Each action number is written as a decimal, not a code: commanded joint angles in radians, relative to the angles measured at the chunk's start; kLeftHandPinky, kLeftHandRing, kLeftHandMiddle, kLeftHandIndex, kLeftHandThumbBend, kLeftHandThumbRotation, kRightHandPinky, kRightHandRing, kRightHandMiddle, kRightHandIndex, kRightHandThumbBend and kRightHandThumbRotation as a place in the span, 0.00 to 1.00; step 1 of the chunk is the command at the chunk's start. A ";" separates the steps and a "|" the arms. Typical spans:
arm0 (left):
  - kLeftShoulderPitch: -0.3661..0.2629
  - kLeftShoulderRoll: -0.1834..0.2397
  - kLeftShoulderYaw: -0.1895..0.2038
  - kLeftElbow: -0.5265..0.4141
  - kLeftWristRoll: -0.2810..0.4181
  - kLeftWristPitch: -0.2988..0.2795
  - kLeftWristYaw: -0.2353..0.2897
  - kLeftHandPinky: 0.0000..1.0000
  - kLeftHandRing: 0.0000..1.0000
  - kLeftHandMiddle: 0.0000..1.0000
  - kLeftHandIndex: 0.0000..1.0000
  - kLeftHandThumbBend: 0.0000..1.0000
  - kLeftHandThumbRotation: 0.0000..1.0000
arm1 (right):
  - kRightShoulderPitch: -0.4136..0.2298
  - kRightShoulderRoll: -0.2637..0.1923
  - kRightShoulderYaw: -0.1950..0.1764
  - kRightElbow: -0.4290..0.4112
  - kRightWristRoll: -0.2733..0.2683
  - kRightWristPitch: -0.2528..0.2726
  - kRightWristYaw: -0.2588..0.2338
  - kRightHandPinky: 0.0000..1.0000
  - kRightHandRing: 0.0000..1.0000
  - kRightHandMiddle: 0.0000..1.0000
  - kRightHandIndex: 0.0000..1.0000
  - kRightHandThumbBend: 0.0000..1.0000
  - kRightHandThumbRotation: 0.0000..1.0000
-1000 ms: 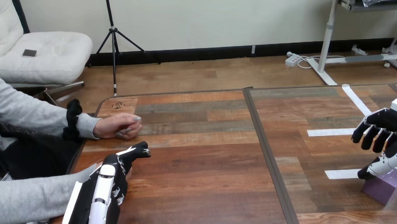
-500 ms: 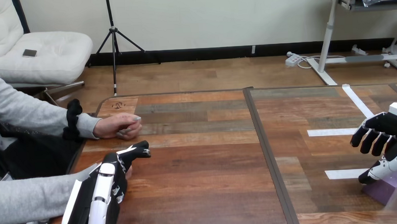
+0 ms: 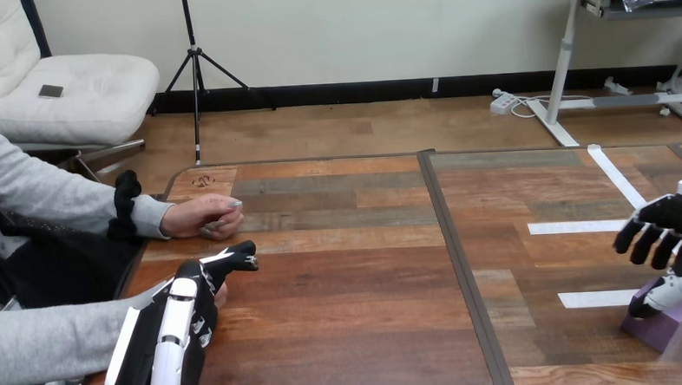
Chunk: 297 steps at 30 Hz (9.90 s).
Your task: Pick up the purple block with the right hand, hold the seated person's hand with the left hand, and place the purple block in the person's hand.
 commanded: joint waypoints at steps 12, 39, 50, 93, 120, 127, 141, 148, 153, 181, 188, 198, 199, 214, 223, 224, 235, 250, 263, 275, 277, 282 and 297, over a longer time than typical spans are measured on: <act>-0.054 -0.021 0.004 -0.043 0.016 -0.020 0.021 0.90 0.86 0.78 0.58 0.10 1.00 | -0.068 -0.051 -0.006 -0.072 -0.014 0.032 0.014 0.58 0.63 0.68 0.69 1.00 0.09; -0.051 -0.009 0.006 -0.063 0.020 0.005 0.024 0.86 0.83 0.76 0.57 0.04 1.00 | -0.064 -0.052 0.017 -0.046 -0.074 0.034 0.006 0.57 0.62 0.65 0.67 1.00 0.12; -0.053 -0.012 0.006 -0.062 0.015 0.003 0.025 0.85 0.83 0.76 0.56 0.02 1.00 | -0.062 -0.045 0.032 -0.052 -0.104 0.071 0.013 0.55 0.62 0.66 0.67 1.00 0.14; -0.061 -0.015 0.011 -0.034 -0.011 -0.035 -0.012 0.93 0.86 0.78 0.55 0.04 1.00 | -0.060 -0.002 0.086 0.066 -0.125 -0.041 -0.147 0.32 0.39 0.45 0.48 0.98 0.00; -0.064 -0.023 0.017 -0.024 -0.021 -0.047 -0.022 1.00 0.85 0.78 0.55 0.09 1.00 | -0.054 0.005 0.095 0.093 -0.137 -0.104 -0.244 0.24 0.31 0.39 0.44 0.93 0.00; -0.070 -0.020 0.018 -0.013 -0.016 -0.064 -0.030 1.00 0.85 0.78 0.55 0.09 1.00 | -0.054 0.007 0.093 0.093 -0.134 -0.118 -0.252 0.26 0.33 0.40 0.44 0.93 0.00; -0.074 -0.024 0.022 -0.009 -0.025 -0.058 -0.038 1.00 0.85 0.78 0.55 0.10 1.00 | -0.040 0.012 0.076 0.074 -0.109 -0.146 -0.263 0.29 0.36 0.43 0.44 0.91 0.00; -0.070 -0.023 0.022 -0.018 -0.018 -0.052 -0.031 1.00 0.85 0.78 0.55 0.09 1.00 | -0.034 0.017 0.068 0.063 -0.088 -0.157 -0.263 0.30 0.37 0.43 0.43 0.90 0.00; -0.071 -0.023 0.022 -0.017 -0.016 -0.053 -0.030 1.00 0.85 0.78 0.55 0.08 1.00 | -0.026 0.019 0.065 0.044 -0.080 -0.163 -0.270 0.32 0.38 0.44 0.44 0.91 0.00; -0.073 -0.031 0.021 -0.011 -0.015 -0.058 -0.027 1.00 0.84 0.77 0.54 0.05 1.00 | 0.032 0.083 0.011 -0.072 0.062 -0.165 -0.251 0.32 0.36 0.41 0.42 0.91 0.00; -0.076 -0.032 0.021 -0.005 -0.019 -0.063 -0.031 0.99 0.83 0.76 0.53 0.04 1.00 | 0.033 0.098 0.011 -0.085 0.074 -0.175 -0.260 0.31 0.34 0.40 0.42 0.91 0.00; -0.077 -0.030 0.022 -0.009 -0.016 -0.052 -0.026 0.97 0.81 0.75 0.52 0.03 1.00 | 0.029 0.120 0.013 -0.113 0.067 -0.159 -0.264 0.31 0.34 0.40 0.42 0.91 0.00; -0.077 -0.029 0.022 -0.011 -0.014 -0.050 -0.023 0.97 0.81 0.75 0.52 0.03 1.00 | 0.029 0.124 0.014 -0.119 0.065 -0.158 -0.266 0.31 0.34 0.40 0.42 0.91 0.00; -0.108 0.000 0.041 0.022 0.093 -0.147 0.016 0.74 0.76 0.71 0.52 0.00 0.86 | 0.021 0.155 0.012 -0.183 0.087 -0.172 -0.234 0.34 0.37 0.41 0.41 0.90 0.00; -0.153 0.024 0.077 0.080 0.120 -0.227 0.021 0.60 0.74 0.70 0.54 0.14 0.60 | 0.022 0.161 0.009 -0.230 0.098 -0.158 -0.213 0.36 0.38 0.41 0.41 0.90 0.00; -0.156 0.026 0.081 0.083 0.126 -0.238 0.024 0.60 0.73 0.70 0.55 0.17 0.55 | 0.022 0.161 0.009 -0.231 0.100 -0.161 -0.211 0.36 0.38 0.41 0.41 0.90 0.00; -0.172 0.065 0.134 0.051 0.239 -0.275 0.080 0.57 0.72 0.69 0.57 0.28 0.45 | 0.023 0.159 0.007 -0.256 0.124 -0.166 -0.198 0.35 0.36 0.40 0.41 0.91 0.00; -0.160 0.169 0.229 -0.068 0.429 -0.213 0.151 0.51 0.71 0.74 0.67 0.81 0.35 | 0.022 0.156 0.004 -0.252 0.124 -0.185 -0.196 0.35 0.37 0.40 0.41 0.92 0.00; -0.135 0.222 0.283 -0.197 0.528 -0.142 0.178 0.55 0.82 0.85 0.81 0.99 0.29 | 0.015 0.157 0.004 -0.234 0.120 -0.191 -0.202 0.35 0.37 0.40 0.40 0.92 0.00; -0.134 0.274 0.312 -0.245 0.741 -0.101 0.229 0.55 0.85 0.88 0.86 1.00 0.34 | 0.003 0.157 0.007 -0.227 0.127 -0.177 -0.181 0.36 0.37 0.41 0.41 0.91 0.00; -0.137 0.284 0.314 -0.245 0.781 -0.096 0.240 0.54 0.82 0.86 0.85 1.00 0.38 | 0.002 0.157 0.007 -0.227 0.127 -0.174 -0.179 0.36 0.37 0.41 0.41 0.91 0.00; -0.149 0.320 0.311 -0.230 0.866 -0.085 0.260 0.53 0.77 0.82 0.82 1.00 0.43 | -0.002 0.158 0.007 -0.228 0.125 -0.168 -0.174 0.36 0.37 0.41 0.41 0.91 0.00; -0.187 0.450 0.281 -0.163 0.965 -0.051 0.219 0.60 0.77 0.80 0.80 1.00 0.43 | -0.009 0.159 0.006 -0.216 0.123 -0.172 -0.176 0.36 0.37 0.41 0.41 0.91 0.00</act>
